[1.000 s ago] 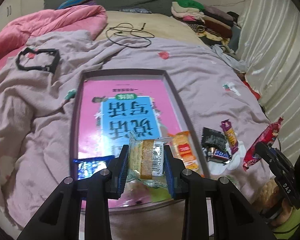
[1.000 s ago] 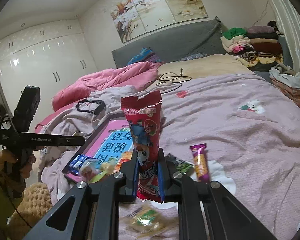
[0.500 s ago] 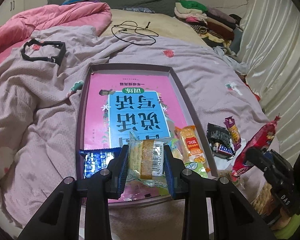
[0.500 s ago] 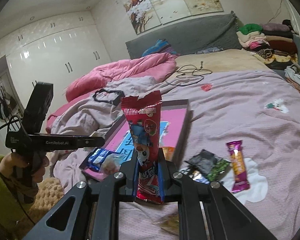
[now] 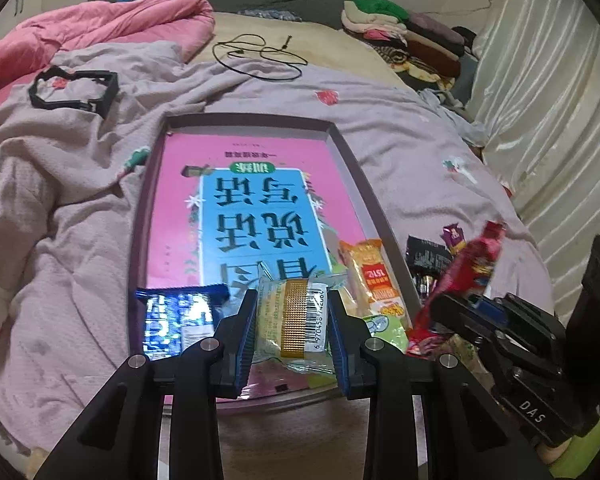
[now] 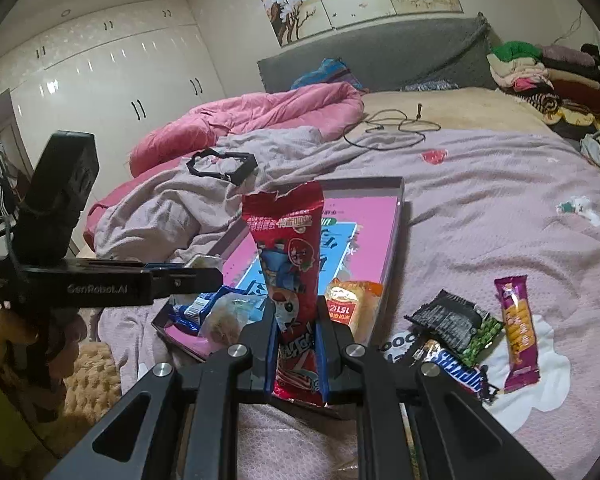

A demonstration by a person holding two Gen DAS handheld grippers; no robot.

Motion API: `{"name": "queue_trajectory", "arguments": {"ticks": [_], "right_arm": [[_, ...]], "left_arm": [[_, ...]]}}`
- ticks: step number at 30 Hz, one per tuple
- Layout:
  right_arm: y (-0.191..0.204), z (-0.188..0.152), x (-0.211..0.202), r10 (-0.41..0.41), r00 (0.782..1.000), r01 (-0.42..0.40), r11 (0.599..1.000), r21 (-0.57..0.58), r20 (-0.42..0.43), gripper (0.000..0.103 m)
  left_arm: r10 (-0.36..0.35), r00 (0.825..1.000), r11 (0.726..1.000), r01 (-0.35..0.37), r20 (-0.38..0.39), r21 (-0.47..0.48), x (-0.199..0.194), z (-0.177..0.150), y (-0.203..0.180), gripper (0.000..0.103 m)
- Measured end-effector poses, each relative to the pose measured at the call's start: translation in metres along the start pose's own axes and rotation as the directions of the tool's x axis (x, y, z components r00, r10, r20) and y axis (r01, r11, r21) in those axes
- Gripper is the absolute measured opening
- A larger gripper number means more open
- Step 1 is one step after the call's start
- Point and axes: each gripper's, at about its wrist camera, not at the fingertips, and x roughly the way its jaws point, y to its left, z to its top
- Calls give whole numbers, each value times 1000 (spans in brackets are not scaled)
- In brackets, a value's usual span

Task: Organize snacks
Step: 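Carry red candy bag with right tool while left carries wrapped cake to tray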

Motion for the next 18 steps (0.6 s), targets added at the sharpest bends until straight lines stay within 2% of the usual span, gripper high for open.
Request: {"name": "queue_trajectory", "arguments": {"ticks": [8, 18], "right_arm": [[-1, -3, 15, -8, 999, 8, 1000, 0, -31, 16], [-4, -7, 27, 5, 997, -5, 1000, 13, -72, 16]], "left_arm": [[13, 1000, 999, -13, -12, 44, 13, -8, -15, 33], [40, 999, 998, -39, -25, 49, 23, -12, -17, 33]]}}
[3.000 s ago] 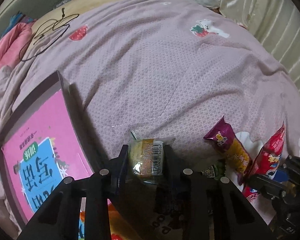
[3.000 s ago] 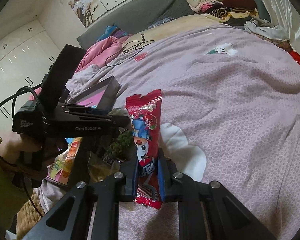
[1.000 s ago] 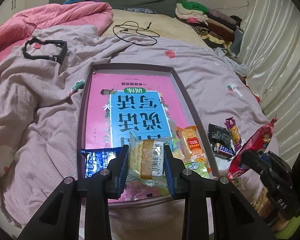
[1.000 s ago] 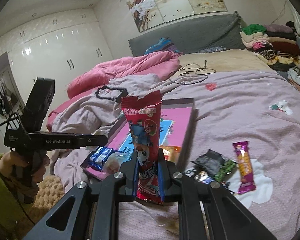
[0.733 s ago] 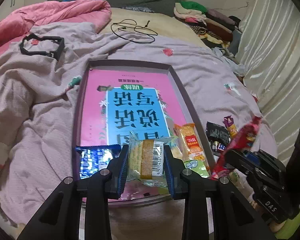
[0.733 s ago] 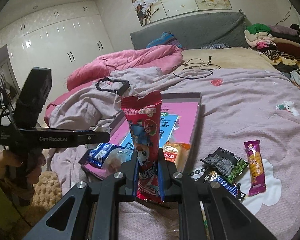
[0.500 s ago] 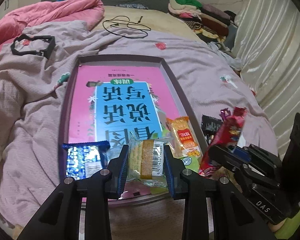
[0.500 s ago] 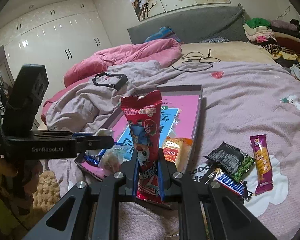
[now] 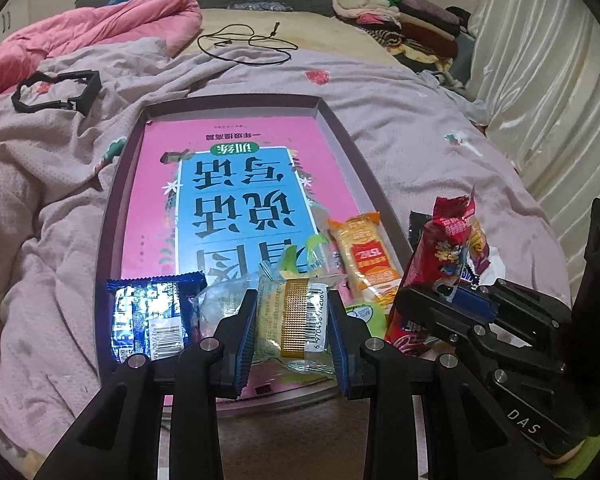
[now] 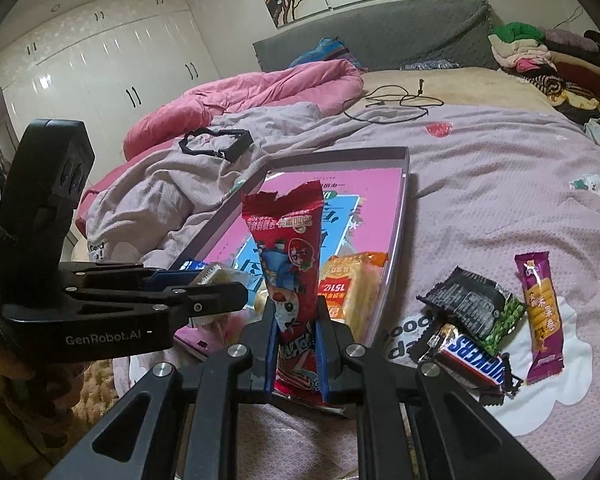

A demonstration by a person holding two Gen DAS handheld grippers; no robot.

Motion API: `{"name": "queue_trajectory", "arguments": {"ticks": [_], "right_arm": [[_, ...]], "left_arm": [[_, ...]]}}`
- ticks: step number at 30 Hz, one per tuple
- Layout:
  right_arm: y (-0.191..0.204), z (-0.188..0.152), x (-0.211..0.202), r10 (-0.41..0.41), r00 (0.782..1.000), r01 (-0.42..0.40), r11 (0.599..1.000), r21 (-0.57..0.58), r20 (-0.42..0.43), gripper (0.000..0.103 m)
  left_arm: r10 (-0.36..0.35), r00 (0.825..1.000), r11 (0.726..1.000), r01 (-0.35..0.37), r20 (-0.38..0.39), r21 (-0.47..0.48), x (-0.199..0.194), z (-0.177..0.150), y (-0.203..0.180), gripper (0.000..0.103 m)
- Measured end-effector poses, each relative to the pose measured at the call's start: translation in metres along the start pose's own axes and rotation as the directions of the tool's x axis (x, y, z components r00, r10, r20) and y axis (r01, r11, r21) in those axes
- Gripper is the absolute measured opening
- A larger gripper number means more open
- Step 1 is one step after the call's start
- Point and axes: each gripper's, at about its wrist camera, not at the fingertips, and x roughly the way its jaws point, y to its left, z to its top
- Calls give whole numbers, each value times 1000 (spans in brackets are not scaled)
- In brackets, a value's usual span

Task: Organize snacks
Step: 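Carry red candy bag with right tool while left carries wrapped cake to tray, then lower red candy bag onto tray with right tool while left releases cake there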

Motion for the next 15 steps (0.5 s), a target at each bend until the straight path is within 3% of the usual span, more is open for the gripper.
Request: {"name": "queue_trajectory", "arguments": {"ticks": [15], "right_arm": [[0, -6, 10, 6, 999, -5, 1000, 5, -50, 17]], "left_arm": [[-1, 1000, 1000, 1, -6, 2, 3, 0, -1, 34]]}}
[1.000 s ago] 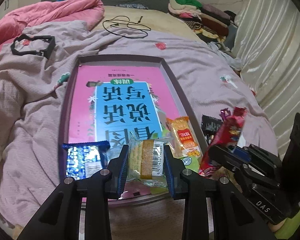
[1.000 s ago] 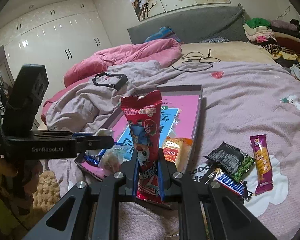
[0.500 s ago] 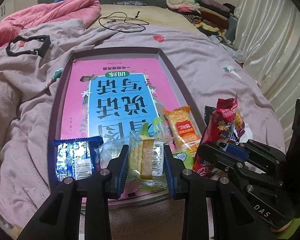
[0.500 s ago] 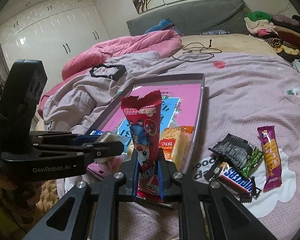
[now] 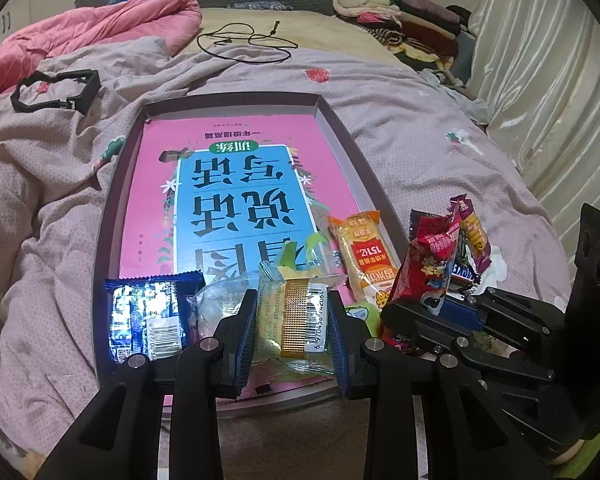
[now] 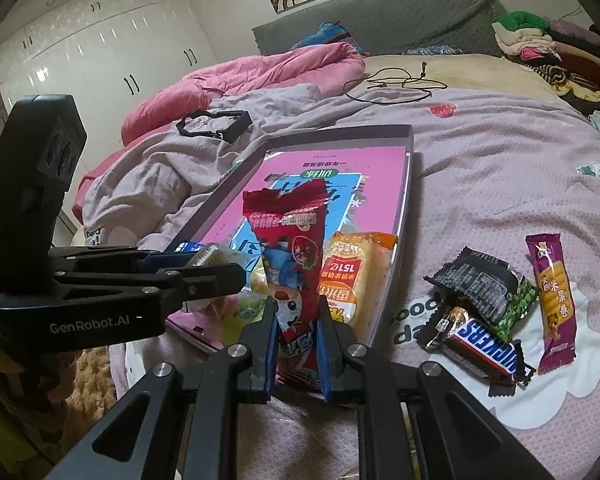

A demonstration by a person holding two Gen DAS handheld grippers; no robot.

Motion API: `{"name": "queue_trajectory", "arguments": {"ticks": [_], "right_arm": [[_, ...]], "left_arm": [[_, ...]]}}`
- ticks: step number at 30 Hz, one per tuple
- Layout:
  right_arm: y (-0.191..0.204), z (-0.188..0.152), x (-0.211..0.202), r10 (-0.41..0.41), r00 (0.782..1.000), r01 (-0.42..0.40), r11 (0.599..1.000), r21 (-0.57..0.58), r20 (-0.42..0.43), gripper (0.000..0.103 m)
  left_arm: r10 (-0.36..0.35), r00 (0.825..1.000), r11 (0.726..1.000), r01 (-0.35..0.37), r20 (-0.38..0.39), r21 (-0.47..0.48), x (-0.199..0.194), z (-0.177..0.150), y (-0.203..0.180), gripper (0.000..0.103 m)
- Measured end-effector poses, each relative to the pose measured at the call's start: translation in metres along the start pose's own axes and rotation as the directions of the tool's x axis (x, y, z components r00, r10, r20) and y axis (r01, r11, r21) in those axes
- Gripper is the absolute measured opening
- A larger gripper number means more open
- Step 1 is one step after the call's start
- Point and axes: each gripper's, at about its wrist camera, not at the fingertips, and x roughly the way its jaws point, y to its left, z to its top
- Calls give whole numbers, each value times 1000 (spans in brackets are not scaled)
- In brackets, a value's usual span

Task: Organize snacks
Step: 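Lower red candy bag onto tray with right tool while left releases cake there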

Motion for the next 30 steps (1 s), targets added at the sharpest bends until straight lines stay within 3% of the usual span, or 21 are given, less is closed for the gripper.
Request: {"name": "queue_trajectory", "arguments": {"ticks": [5, 10, 20, 30], "right_arm": [[-2, -1, -2, -3, 1000, 3, 1000, 10, 5, 18], [-5, -2, -6, -4, 1000, 4, 1000, 17, 10, 30], [-8, -3, -17, -25, 999, 24, 999, 21, 41, 39], [-11, -2, -25, -42, 997, 40, 999, 30, 59, 44]], "left_arm": [[3, 1000, 1000, -3, -1, 2, 0, 1, 0, 34], [4, 1000, 1000, -4, -2, 4, 1, 1, -1, 34], [9, 1000, 1000, -9, -3, 7, 0, 1, -1, 34], [13, 1000, 1000, -13, -3, 19, -1, 1, -4, 42]]}}
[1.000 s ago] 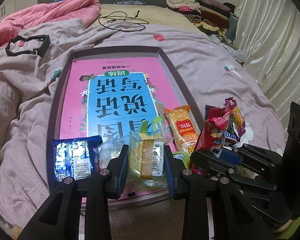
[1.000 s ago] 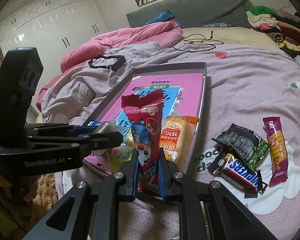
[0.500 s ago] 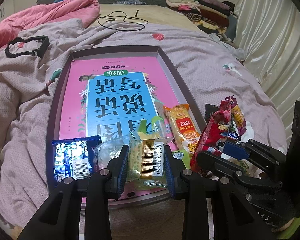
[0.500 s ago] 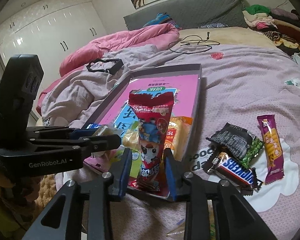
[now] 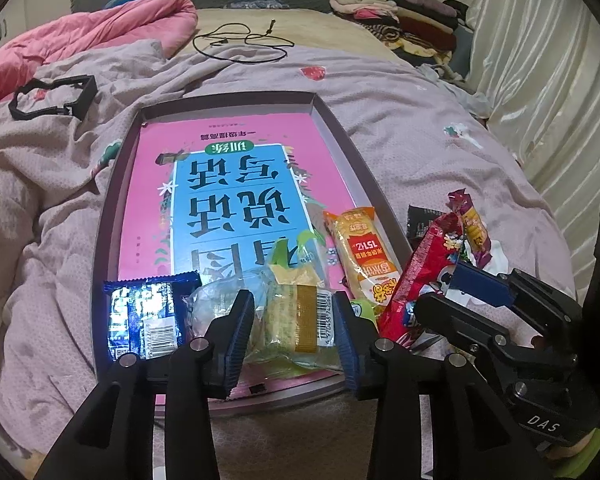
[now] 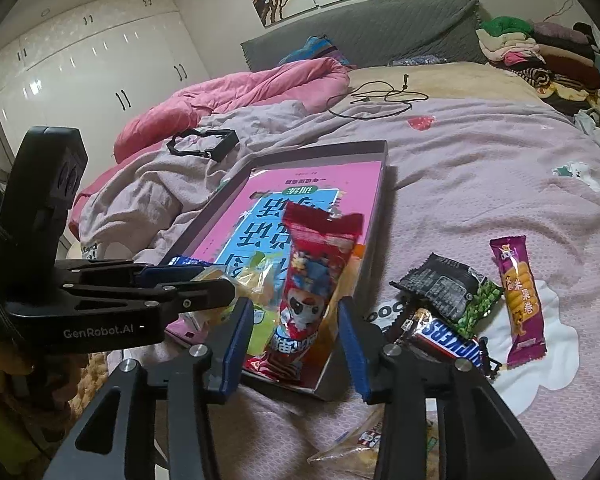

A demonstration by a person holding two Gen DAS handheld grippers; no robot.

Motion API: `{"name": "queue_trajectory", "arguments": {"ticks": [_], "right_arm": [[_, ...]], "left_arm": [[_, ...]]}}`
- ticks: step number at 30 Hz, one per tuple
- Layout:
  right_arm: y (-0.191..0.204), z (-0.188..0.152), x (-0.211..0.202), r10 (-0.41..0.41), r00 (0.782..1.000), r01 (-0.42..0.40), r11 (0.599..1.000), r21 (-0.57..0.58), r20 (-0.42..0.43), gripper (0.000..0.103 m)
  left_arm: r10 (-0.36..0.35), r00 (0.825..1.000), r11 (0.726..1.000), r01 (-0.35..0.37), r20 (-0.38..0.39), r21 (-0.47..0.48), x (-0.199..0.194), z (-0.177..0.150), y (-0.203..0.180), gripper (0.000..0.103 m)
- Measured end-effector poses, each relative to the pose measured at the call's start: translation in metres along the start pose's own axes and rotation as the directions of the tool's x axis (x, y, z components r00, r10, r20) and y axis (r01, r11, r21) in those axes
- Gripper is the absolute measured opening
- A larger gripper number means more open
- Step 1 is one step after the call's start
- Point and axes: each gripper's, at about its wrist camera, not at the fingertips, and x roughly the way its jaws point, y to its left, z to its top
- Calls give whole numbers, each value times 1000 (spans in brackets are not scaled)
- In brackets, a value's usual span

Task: Organize snacks
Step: 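Lower red candy bag onto tray with right tool while left releases cake there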

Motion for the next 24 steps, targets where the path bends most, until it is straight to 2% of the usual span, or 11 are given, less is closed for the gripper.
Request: {"name": "queue_trajectory", "arguments": {"ticks": [7, 24], "right_arm": [[-4, 0, -5, -8, 1000, 8, 1000, 10, 12, 48], [-11, 3, -19, -38, 998, 38, 999, 16, 40, 54]], "left_arm": [[5, 1000, 1000, -5, 9, 0, -4, 1, 0, 53], [9, 998, 1000, -8, 63, -9, -24, 8, -2, 70]]}}
